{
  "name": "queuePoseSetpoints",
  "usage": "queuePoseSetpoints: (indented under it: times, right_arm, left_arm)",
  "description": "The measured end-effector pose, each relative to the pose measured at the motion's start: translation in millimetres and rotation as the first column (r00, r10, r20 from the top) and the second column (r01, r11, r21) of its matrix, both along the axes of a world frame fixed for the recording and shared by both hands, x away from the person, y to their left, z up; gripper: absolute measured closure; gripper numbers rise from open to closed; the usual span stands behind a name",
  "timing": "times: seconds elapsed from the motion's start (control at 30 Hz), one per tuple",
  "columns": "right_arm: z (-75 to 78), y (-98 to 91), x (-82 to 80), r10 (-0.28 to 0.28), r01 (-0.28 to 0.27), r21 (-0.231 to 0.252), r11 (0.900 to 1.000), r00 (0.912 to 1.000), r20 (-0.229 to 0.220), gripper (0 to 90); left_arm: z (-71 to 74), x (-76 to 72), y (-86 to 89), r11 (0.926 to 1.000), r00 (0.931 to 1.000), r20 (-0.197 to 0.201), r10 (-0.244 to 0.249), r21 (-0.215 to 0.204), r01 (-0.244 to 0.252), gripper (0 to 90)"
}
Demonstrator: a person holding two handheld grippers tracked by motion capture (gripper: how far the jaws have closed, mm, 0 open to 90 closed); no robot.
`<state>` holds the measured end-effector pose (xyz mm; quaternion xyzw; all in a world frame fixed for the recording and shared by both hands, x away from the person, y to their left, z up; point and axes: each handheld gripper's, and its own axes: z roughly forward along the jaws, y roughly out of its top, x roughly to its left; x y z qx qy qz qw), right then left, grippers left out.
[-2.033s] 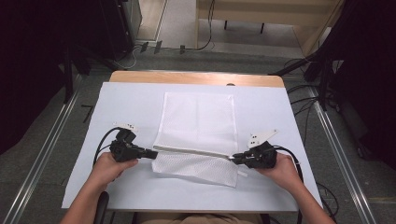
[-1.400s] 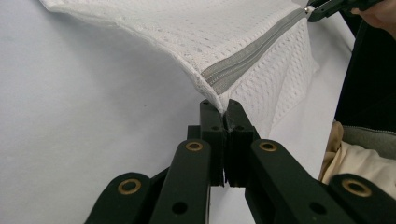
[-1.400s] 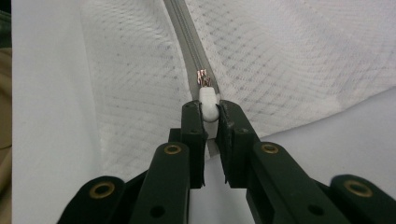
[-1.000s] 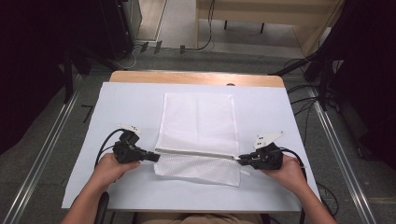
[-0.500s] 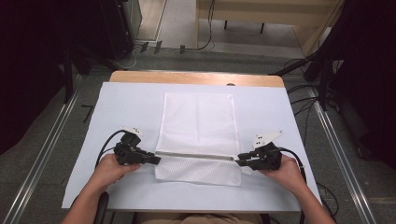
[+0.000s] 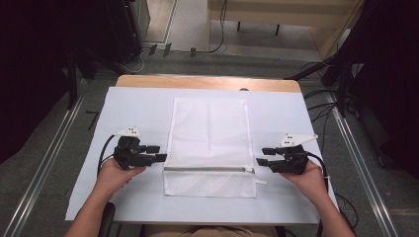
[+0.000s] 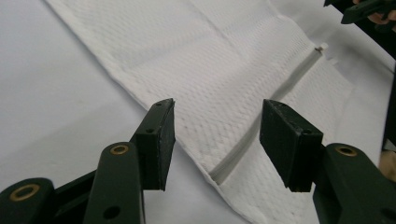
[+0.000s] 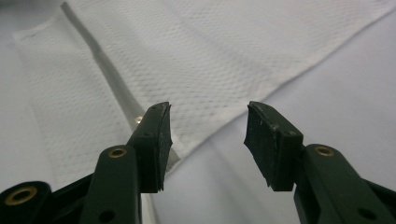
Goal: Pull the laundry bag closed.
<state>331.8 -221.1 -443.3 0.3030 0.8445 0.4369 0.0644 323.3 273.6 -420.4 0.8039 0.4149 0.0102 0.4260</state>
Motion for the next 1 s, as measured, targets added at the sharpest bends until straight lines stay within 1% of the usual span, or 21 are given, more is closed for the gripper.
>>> queuePoseSetpoints:
  times: [0.03, 0.07, 0.13, 0.17, 0.2, 0.23, 0.27, 0.3, 0.37, 0.43, 0.47, 0.53, 0.57, 0.63, 0.67, 0.7, 0.77, 0.8, 0.83, 0.87, 1.0]
  right_arm:
    - [0.2, -3.6, 1.0, -0.019, 0.019, -0.001, 0.9998, 0.9998, 0.004, 51.0]
    - [0.4, -6.1, 2.0, -0.026, 0.026, -0.002, 0.9997, 0.9996, 0.008, 50.8]
    - [1.0, -13.1, 3.7, -0.063, 0.064, -0.003, 0.9980, 0.9977, 0.026, 48.4]
    - [0.9, -18.2, 5.2, -0.085, 0.085, 0.009, 0.9963, 0.9960, 0.026, 47.3]
    - [0.3, -23.4, 7.0, -0.114, 0.114, 0.017, 0.9934, 0.9933, 0.020, 46.0]
    - [-0.4, -26.8, 8.3, -0.127, 0.127, 0.019, 0.9917, 0.9917, 0.019, 45.8]
    - [-0.9, -30.3, 9.1, -0.144, 0.144, 0.021, 0.9894, 0.9895, 0.011, 45.2]
    - [-2.1, -35.0, 10.6, -0.166, 0.166, 0.018, 0.9860, 0.9860, 0.018, 43.9]
    - [-4.0, -43.9, 13.1, -0.212, 0.211, 0.027, 0.9770, 0.9774, 0.002, 41.4]
    - [-5.8, -51.4, 15.3, -0.248, 0.248, 0.034, 0.9681, 0.9687, -0.006, 40.2]
    - [-6.5, -54.3, 16.0, -0.263, 0.263, 0.037, 0.9640, 0.9647, -0.015, 40.2]
    - [-8.5, -58.2, 18.1, -0.284, 0.285, 0.040, 0.9577, 0.9585, -0.020, 40.2]
    - [-9.4, -59.4, 18.7, -0.292, 0.293, 0.037, 0.9554, 0.9560, -0.023, 40.2]
    - [-11.6, -60.8, 20.0, -0.303, 0.304, 0.030, 0.9522, 0.9524, -0.036, 40.2]
    - [-12.4, -60.7, 20.2, -0.308, 0.309, 0.027, 0.9507, 0.9507, -0.038, 40.2]
    - [-13.0, -60.6, 20.5, -0.306, 0.307, 0.016, 0.9517, 0.9514, -0.035, 40.2]
    - [-14.1, -59.3, 20.5, -0.313, 0.313, 0.010, 0.9496, 0.9492, -0.036, 39.7]
    - [-14.6, -58.6, 20.5, -0.316, 0.316, 0.003, 0.9488, 0.9481, -0.037, 39.0]
    - [-14.9, -57.9, 20.8, -0.315, 0.315, -0.005, 0.9490, 0.9483, -0.037, 39.0]
    - [-15.1, -57.5, 20.9, -0.319, 0.319, -0.009, 0.9478, 0.9473, -0.033, 39.0]
    - [-15.3, -59.1, 21.4, -0.323, 0.324, 0.004, 0.9461, 0.9453, -0.042, 38.3]
  left_arm:
    - [0.0, 0.7, 0.9, 0.9999, 0.9999, 0.006, 0.012, -0.001, -0.012, 44.2]
    - [-0.2, 1.9, 2.1, 0.9996, 0.9995, 0.013, 0.028, 0.005, -0.028, 43.1]
    - [-0.4, 4.8, 4.3, 0.9972, 0.9977, 0.026, 0.063, 0.038, -0.064, 41.9]
    - [-0.8, 6.4, 6.1, 0.9944, 0.9952, 0.045, 0.086, 0.057, -0.089, 41.1]
    - [-1.2, 7.4, 7.5, 0.9929, 0.9937, 0.052, 0.099, 0.061, -0.102, 39.9]
    - [-1.7, 8.6, 8.8, 0.9919, 0.9925, 0.052, 0.111, 0.057, -0.114, 38.7]
    - [-2.0, 9.9, 10.9, 0.9904, 0.9913, 0.055, 0.120, 0.063, -0.123, 37.8]
    - [-2.4, 11.0, 13.0, 0.9888, 0.9899, 0.064, 0.126, 0.072, -0.131, 37.6]
    - [-3.3, 12.5, 16.5, 0.9846, 0.9851, 0.087, 0.148, 0.081, -0.155, 36.3]
    - [-4.2, 14.1, 19.0, 0.9810, 0.9817, 0.098, 0.164, 0.089, -0.173, 34.6]
    - [-4.9, 14.7, 19.5, 0.9800, 0.9809, 0.098, 0.168, 0.091, -0.177, 34.3]
    - [-6.0, 15.5, 19.1, 0.9769, 0.9802, 0.094, 0.174, 0.108, -0.184, 32.8]
    - [-7.0, 15.8, 18.3, 0.9755, 0.9798, 0.097, 0.175, 0.118, -0.186, 32.7]
    - [-8.9, 16.7, 16.0, 0.9690, 0.9755, 0.098, 0.197, 0.132, -0.209, 32.0]
    - [-10.3, 17.6, 16.1, 0.9691, 0.9754, 0.097, 0.198, 0.130, -0.209, 30.6]
    - [-11.3, 18.4, 16.4, 0.9677, 0.9750, 0.093, 0.202, 0.135, -0.213, 28.9]
    - [-13.1, 19.8, 16.5, 0.9626, 0.9712, 0.088, 0.221, 0.140, -0.232, 28.2]
    - [-14.0, 20.6, 17.0, 0.9614, 0.9712, 0.081, 0.224, 0.145, -0.234, 27.2]
    - [-14.9, 21.1, 16.9, 0.9594, 0.9697, 0.078, 0.232, 0.147, -0.241, 26.8]
    - [-15.1, 21.6, 17.3, 0.9585, 0.9697, 0.075, 0.232, 0.152, -0.241, 26.9]
    - [-16.1, 22.3, 16.9, 0.9572, 0.9691, 0.076, 0.235, 0.155, -0.244, 26.7]
